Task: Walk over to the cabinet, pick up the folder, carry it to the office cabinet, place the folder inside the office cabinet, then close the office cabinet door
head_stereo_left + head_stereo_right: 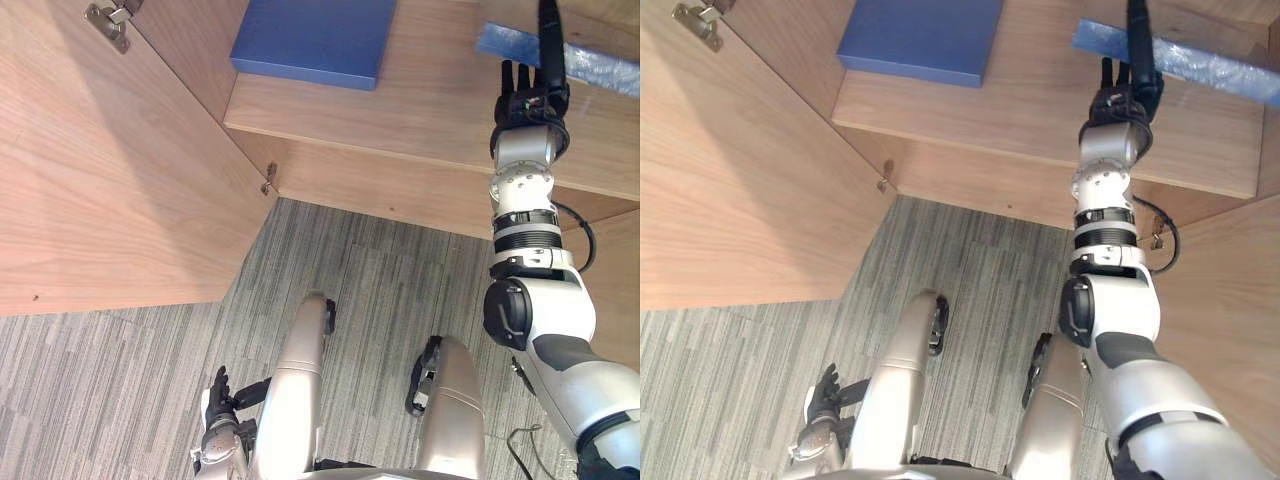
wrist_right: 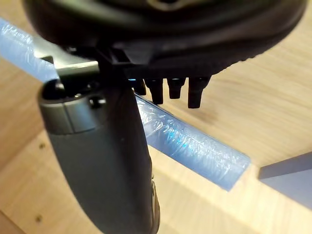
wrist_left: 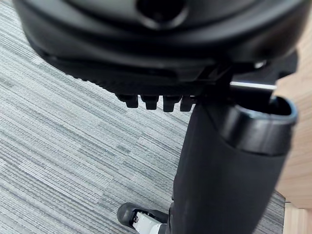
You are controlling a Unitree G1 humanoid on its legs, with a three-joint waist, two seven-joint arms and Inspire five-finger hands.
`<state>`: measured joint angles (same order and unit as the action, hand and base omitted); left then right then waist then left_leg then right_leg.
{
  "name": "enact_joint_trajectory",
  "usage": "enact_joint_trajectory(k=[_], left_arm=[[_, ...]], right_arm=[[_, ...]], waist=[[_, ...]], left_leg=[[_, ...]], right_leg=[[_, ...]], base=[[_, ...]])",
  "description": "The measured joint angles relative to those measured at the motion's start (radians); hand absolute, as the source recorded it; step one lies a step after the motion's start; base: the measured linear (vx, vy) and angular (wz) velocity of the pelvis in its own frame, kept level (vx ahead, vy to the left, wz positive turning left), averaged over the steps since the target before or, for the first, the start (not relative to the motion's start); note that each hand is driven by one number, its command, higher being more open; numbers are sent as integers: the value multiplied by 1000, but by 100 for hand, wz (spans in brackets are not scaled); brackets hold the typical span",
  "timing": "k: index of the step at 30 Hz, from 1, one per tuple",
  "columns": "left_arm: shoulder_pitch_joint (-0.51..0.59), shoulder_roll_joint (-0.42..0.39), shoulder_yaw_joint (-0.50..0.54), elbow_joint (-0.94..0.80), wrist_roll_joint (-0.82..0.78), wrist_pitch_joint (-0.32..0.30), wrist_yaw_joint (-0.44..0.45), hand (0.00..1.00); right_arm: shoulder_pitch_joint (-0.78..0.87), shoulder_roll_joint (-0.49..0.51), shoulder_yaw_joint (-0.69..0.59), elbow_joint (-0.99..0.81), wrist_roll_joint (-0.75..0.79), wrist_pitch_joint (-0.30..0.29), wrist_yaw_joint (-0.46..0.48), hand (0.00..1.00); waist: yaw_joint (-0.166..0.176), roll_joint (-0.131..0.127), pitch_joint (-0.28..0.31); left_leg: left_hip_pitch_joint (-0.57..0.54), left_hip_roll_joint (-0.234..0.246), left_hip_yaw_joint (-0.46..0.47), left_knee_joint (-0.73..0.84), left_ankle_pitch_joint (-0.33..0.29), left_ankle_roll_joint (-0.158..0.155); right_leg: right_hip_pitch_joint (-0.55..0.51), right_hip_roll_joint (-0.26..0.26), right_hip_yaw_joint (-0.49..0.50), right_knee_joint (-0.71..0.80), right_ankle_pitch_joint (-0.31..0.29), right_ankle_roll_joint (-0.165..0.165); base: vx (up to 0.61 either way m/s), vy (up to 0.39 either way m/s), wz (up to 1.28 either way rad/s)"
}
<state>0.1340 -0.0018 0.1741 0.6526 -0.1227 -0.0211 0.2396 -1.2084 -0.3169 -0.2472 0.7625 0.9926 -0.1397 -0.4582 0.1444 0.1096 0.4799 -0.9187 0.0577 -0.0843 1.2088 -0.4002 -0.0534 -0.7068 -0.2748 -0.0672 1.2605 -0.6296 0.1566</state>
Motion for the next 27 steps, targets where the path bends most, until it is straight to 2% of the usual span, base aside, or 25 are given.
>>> enact_joint_trajectory(k=[4, 10, 14, 19, 23, 27], left_arm=[[0, 2, 1, 7, 0, 0, 0, 100], [1, 7, 0, 10, 2, 0, -9, 100], [2, 14, 0, 15, 16, 0, -37, 100], [1, 24, -2, 20, 29, 1, -79, 100], [1, 31, -3, 19, 46, 2, -114, 100], [1, 43, -11, 18, 51, 10, -147, 100]], right_arm=[[-26, -20, 73, 27, -104, 60, 26, 100], [-71, -84, 238, 113, -316, 172, 133, 100], [-78, -140, 344, 177, -542, 247, 250, 100], [-79, -169, 389, 255, -823, 315, 354, 100], [-71, -185, 390, 294, -1067, 337, 431, 100], [-27, -222, 439, 292, -1210, 335, 509, 100]], waist=[[-5, 0, 0], [-9, 0, 0], [-12, -1, -1], [-15, -2, -1], [-16, -3, 0], [-16, -10, 0]], left_leg=[[16, 7, 0, -8, 0, 0], [34, 14, 4, -24, 0, 0], [43, 22, 5, -33, 0, 0], [47, 26, 9, -38, 0, 0], [49, 26, 9, -40, 0, 0], [52, 27, 12, -41, 0, 0]], right_leg=[[25, 2, -13, -16, 0, 0], [40, 6, -15, -33, 4, 1], [48, 11, -18, -50, 12, 8], [50, 14, -18, -61, 20, 9], [50, 13, -18, -61, 20, 10], [51, 12, -16, -61, 20, 10]], base=[[44, -42, 2], [12, -19, -2], [13, -13, -4], [7, 0, -3], [0, 0, 0], [0, 0, 0]])
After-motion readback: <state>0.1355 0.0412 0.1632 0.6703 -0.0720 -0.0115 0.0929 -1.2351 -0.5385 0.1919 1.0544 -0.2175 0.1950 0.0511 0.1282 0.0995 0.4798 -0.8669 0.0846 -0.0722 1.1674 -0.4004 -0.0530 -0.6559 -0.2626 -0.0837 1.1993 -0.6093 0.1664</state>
